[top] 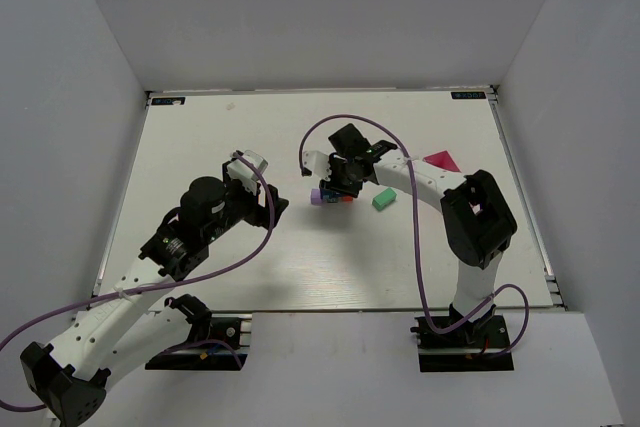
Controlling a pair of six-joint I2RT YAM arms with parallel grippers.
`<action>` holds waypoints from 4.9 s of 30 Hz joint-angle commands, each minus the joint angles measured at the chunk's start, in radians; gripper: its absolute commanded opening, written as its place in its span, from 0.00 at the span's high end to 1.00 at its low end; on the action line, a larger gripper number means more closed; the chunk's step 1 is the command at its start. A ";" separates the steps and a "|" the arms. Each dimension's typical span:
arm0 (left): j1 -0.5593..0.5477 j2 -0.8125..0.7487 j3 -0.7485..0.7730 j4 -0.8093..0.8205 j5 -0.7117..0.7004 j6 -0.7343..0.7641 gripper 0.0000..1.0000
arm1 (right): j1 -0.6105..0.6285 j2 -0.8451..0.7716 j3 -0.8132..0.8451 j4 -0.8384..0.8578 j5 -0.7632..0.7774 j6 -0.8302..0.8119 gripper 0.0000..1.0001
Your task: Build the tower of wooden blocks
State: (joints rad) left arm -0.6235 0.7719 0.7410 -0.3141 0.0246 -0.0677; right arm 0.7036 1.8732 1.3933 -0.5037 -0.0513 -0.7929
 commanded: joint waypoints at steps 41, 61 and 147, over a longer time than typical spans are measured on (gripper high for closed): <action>0.005 -0.017 0.023 -0.005 -0.011 0.003 0.12 | 0.004 -0.057 -0.008 0.030 0.010 0.000 0.10; 0.005 0.116 0.069 0.011 0.043 -0.015 0.84 | -0.190 -0.448 -0.314 0.213 -0.074 0.029 0.51; 0.005 0.113 0.040 0.001 0.034 0.014 0.18 | -0.340 -0.058 -0.159 -0.185 -0.308 -0.928 0.68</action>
State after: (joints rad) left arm -0.6235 0.9066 0.7788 -0.3138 0.0597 -0.0597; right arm 0.3668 1.8202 1.2007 -0.6594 -0.3511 -1.7164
